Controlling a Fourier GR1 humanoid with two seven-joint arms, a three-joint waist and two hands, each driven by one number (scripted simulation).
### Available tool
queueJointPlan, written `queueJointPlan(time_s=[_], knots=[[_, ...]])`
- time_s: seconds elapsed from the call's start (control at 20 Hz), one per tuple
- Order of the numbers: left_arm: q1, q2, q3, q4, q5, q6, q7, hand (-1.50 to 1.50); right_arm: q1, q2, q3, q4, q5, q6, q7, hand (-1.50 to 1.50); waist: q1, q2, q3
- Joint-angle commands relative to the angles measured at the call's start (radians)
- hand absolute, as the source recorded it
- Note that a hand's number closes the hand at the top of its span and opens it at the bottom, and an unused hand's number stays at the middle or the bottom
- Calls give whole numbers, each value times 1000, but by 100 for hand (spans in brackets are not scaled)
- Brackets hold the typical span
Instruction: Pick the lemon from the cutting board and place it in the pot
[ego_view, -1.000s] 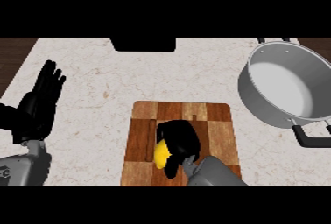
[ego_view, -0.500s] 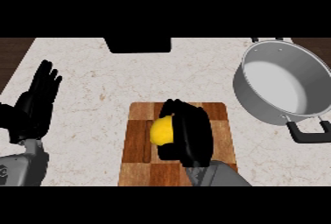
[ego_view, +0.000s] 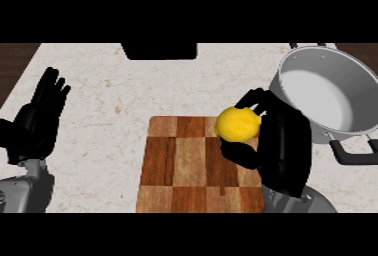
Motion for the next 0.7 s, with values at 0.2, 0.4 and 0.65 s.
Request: queueJointPlan(time_s=[0.2, 0.4, 0.65], knots=[[17, 3, 3, -36, -7, -21, 11, 0, -31, -35, -249, 5, -141, 31, -99, 150, 13, 3, 0], [37, -48, -42, -14, -38, -6, -46, 0, -49, -109, -438, 132, -336, -35, -246, 150, 17, 6, 1], [-5, -19, 2, 19, -17, -19, -14, 0, -11, -91, -499, 266, -422, -157, -436, 150, 14, 6, 1]])
